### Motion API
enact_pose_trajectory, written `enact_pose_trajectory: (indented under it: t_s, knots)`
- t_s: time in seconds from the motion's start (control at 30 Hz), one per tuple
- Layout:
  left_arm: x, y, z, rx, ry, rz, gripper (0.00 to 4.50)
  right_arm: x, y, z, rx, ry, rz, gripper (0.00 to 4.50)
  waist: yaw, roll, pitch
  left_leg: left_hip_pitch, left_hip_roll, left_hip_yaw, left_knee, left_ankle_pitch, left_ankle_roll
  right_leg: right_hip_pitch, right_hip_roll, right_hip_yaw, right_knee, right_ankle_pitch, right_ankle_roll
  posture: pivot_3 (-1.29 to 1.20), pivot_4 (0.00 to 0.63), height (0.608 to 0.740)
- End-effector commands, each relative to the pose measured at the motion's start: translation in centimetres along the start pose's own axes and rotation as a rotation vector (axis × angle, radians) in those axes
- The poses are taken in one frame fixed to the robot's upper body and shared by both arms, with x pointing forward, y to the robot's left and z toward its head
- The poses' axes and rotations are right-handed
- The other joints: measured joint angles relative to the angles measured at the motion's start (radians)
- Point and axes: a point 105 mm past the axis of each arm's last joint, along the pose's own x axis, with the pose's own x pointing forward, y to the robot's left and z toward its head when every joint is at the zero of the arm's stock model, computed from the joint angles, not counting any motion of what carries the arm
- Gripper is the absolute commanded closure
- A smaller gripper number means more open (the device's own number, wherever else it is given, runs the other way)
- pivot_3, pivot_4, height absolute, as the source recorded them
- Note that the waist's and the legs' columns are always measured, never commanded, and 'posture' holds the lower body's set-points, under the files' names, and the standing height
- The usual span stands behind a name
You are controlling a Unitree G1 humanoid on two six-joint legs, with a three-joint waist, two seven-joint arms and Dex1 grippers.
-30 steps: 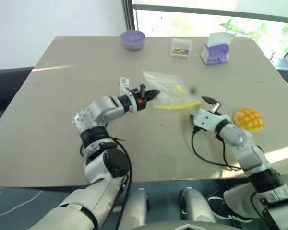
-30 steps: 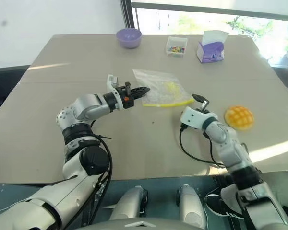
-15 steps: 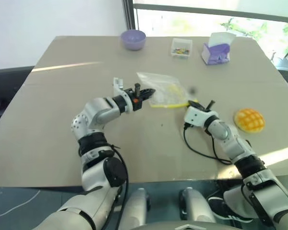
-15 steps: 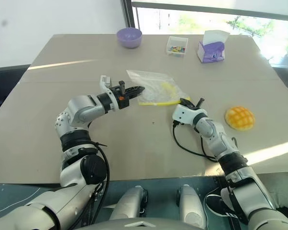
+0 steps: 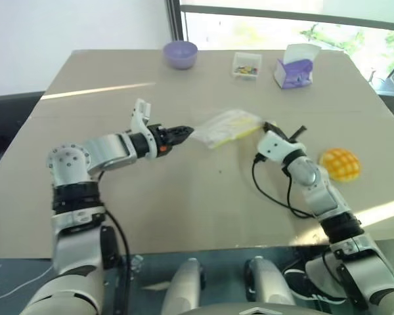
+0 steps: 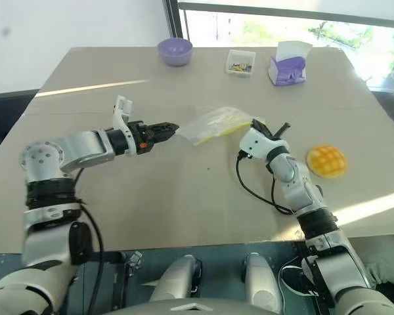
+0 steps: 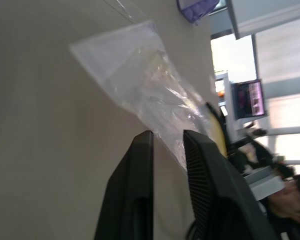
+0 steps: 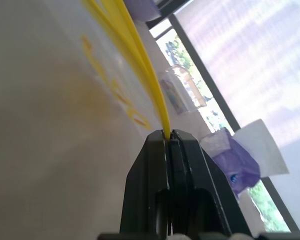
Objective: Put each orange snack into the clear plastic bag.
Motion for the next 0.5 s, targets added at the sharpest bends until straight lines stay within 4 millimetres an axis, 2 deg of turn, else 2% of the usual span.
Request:
enact_pose_trajectory:
  t_s: [0.03, 0.1, 0.17, 0.27, 0.37, 0.5]
  knots:
    - [-1.1, -2.3, 1.2, 0.469, -0.083, -0.114, 1.54, 0.1, -1.2, 1.2, 0.016, 0.001, -0.019, 4.5, -0.003, 0.001, 0.001, 0.001, 0.0, 0.001, -0.001, 0.0, 0.0, 0.0, 0.0, 0.001, 0.0, 0.0, 0.0, 0.0, 0.15, 0.737]
    - [-2.2, -4.0, 1.2, 0.788, -0.107, -0.199, 1.54, 0.4, -1.1, 1.8, 0.025, 0.014, -0.007, 4.5, -0.005, 0.001, 0.001, 0.0, 0.001, 0.001, -0.003, 0.0, 0.0, -0.001, 0.0, 0.001, -0.001, 0.0, 0.0, 0.0, 0.15, 0.737]
    - [-2.7, -5.1, 0.6, 0.93, -0.098, -0.273, 1.54, 0.6, -0.8, 2.4, 0.025, 0.017, 0.0, 4.5, -0.004, 0.001, 0.001, 0.0, 0.001, 0.002, -0.004, 0.0, -0.001, -0.003, 0.0, 0.001, -0.001, 0.0, -0.001, 0.0, 0.15, 0.737]
    - [-2.9, -6.3, -0.1, 0.942, -0.091, -0.358, 1.54, 0.7, -0.2, 2.9, 0.015, 0.02, 0.016, 4.5, -0.001, 0.001, 0.001, 0.0, 0.001, 0.003, -0.008, 0.0, -0.001, -0.004, 0.0, 0.002, -0.002, 0.0, -0.001, 0.0, 0.15, 0.737]
    - [-2.9, -7.3, -1.6, 0.943, -0.027, -0.407, 1.54, 0.7, 0.3, 3.2, 0.022, 0.026, 0.024, 4.5, -0.005, 0.001, 0.001, -0.001, 0.001, 0.004, -0.008, -0.002, 0.003, -0.004, 0.0, 0.002, -0.003, 0.0, 0.0, 0.0, 0.15, 0.737]
    - [-1.7, -6.5, -2.6, 0.965, 0.058, -0.324, 1.54, 0.7, 0.6, 3.6, 0.029, 0.021, 0.029, 4.5, -0.005, 0.001, 0.001, -0.001, 0.001, 0.003, -0.008, -0.002, 0.004, -0.005, 0.0, 0.002, -0.003, 0.0, 0.0, 0.0, 0.15, 0.737]
